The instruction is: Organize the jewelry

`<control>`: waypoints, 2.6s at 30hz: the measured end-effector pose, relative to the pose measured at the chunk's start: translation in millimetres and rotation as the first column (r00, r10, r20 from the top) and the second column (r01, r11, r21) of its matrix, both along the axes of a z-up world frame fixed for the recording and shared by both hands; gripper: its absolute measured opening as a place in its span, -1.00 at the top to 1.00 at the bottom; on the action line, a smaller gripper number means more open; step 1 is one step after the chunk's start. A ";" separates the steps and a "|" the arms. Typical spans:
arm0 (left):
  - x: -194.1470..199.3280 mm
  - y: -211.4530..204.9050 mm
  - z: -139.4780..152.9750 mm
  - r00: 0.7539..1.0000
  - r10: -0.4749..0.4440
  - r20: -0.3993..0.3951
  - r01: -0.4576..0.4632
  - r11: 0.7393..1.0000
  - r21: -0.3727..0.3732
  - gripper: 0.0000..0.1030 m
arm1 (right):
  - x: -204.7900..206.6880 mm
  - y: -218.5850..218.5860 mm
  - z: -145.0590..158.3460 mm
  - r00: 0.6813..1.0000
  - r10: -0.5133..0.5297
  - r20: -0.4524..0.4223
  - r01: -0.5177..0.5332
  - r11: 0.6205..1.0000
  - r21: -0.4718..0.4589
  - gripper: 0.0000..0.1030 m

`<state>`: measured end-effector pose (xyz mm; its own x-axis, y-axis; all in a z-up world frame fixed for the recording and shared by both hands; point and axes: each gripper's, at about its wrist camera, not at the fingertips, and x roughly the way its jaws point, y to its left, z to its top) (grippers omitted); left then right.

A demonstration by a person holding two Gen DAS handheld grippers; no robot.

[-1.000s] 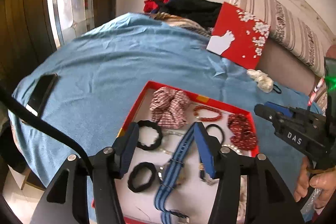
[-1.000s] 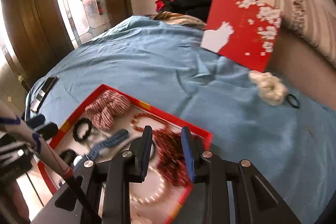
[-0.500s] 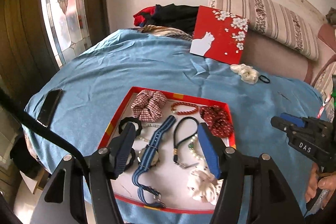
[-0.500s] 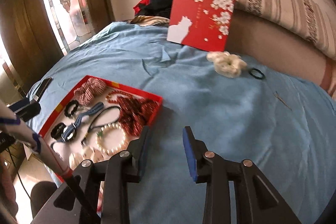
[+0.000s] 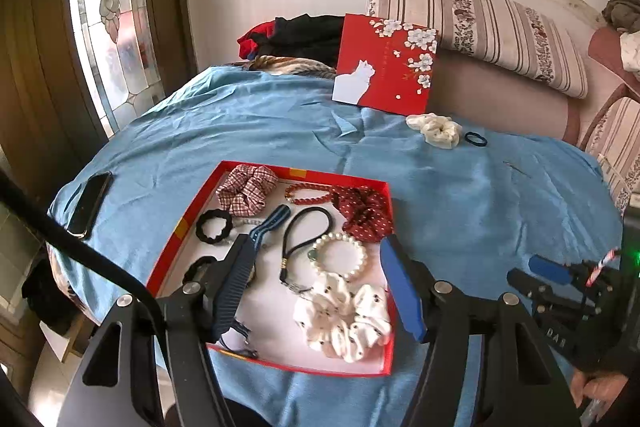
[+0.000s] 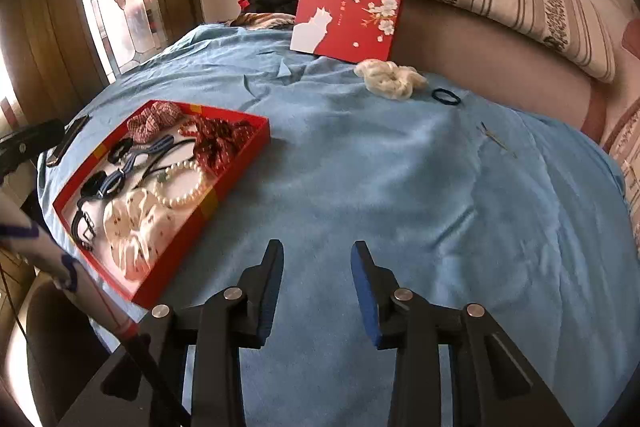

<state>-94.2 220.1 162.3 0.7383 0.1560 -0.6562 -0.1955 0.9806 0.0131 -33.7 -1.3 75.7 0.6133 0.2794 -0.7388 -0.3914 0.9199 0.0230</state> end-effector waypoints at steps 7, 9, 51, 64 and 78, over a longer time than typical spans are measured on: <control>-12.2 -17.7 -9.0 1.000 0.031 -0.006 -0.031 0.999 -0.025 -0.36 | -15.3 -18.6 -14.0 0.999 -0.021 -0.024 0.021 1.000 0.023 0.21; -15.6 -23.2 -13.1 0.999 0.038 -0.011 -0.039 0.999 -0.029 -0.36 | -19.0 -23.5 -18.4 0.999 -0.029 -0.033 0.030 0.999 0.028 0.21; -63.6 -43.8 -4.8 0.957 0.229 0.179 -0.254 0.958 0.130 -0.97 | -41.7 0.1 -39.5 0.997 -0.020 -0.069 0.022 0.999 0.026 0.06; -47.7 -11.1 -40.3 0.971 0.238 -0.008 -0.234 0.959 0.160 -0.97 | -2.8 32.3 -38.6 0.989 0.017 -0.146 0.001 0.993 0.122 0.06; -52.7 64.0 -65.7 0.927 0.368 -0.072 -0.361 0.928 0.087 -0.97 | 77.4 133.1 -59.1 0.975 0.048 -0.215 -0.033 0.997 0.075 0.71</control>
